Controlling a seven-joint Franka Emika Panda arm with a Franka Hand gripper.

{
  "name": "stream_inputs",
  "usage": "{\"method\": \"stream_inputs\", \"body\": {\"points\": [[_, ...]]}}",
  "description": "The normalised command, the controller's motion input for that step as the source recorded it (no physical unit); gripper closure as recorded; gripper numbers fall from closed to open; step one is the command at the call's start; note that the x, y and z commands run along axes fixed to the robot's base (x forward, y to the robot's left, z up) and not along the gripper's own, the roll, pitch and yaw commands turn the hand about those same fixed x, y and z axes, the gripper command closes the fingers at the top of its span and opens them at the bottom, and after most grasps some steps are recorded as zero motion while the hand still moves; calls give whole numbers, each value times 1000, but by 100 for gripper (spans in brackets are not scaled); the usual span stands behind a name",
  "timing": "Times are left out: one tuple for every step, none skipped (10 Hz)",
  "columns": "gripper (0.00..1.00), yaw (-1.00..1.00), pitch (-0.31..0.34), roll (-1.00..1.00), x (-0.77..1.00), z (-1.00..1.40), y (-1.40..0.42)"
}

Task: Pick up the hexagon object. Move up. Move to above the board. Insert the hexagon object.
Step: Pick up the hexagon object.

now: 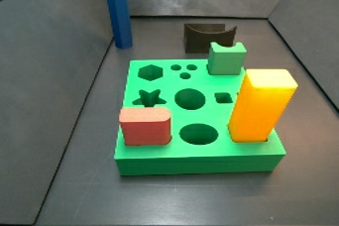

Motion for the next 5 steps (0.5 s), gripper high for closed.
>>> {"method": "stream_inputs", "body": {"points": [[0, 0, -3, -3, 0, -17, -26], [0, 0, 0, 0, -574, -17, 0], [0, 0, 0, 0, -897, -51, 0], [0, 0, 0, 0, -840, 0, -29], [0, 80, -44, 0, -780, 134, -29]]}}
